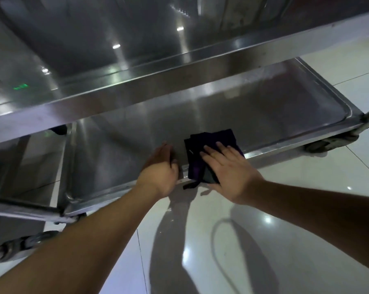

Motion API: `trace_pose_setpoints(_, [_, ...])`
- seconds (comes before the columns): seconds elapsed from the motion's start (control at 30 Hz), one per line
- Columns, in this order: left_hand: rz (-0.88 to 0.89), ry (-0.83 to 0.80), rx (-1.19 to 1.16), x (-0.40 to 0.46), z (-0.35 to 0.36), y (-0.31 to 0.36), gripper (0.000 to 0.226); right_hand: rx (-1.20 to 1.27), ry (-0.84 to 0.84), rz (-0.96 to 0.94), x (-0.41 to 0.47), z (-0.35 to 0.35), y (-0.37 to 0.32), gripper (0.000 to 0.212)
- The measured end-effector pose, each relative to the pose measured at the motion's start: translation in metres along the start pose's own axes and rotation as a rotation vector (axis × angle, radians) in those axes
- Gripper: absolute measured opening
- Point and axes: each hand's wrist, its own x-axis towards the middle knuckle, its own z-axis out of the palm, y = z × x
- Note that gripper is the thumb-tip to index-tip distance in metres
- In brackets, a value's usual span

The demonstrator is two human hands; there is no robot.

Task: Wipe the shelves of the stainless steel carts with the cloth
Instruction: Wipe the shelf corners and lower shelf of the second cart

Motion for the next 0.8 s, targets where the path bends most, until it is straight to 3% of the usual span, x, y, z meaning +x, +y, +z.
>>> trace_pose_setpoints(0.3, [-0.004,-0.067,0.08,-0.045,-0.026,-0.041,0.048,-0.053,-0.279,0.04,0.008,-0.049,-0.016,0.081])
trace_pose_setpoints(0.43, [0.019,-0.103,-0.002,-0.075,-0.043,-0.045,0.046,-0.004,-0.349,0.043,-0.01,-0.075,-0.037,0.06])
trace_pose_setpoints(0.6, [-0.02,-0.327,0.064,-0.13,-0.08,-0.029,0.061,0.091,-0.606,0.169,-0.06,-0.11,-0.069,0.032])
trace_pose_setpoints(0.73, [-0.043,-0.478,0.131,-0.167,-0.13,0.001,0.062,0.239,-0.856,0.246,-0.11,-0.149,-0.089,0.027])
trace_pose_setpoints(0.8, [-0.076,-0.531,0.139,-0.186,-0.158,0.021,0.061,0.289,-0.896,0.265,-0.137,-0.172,-0.1,0.023])
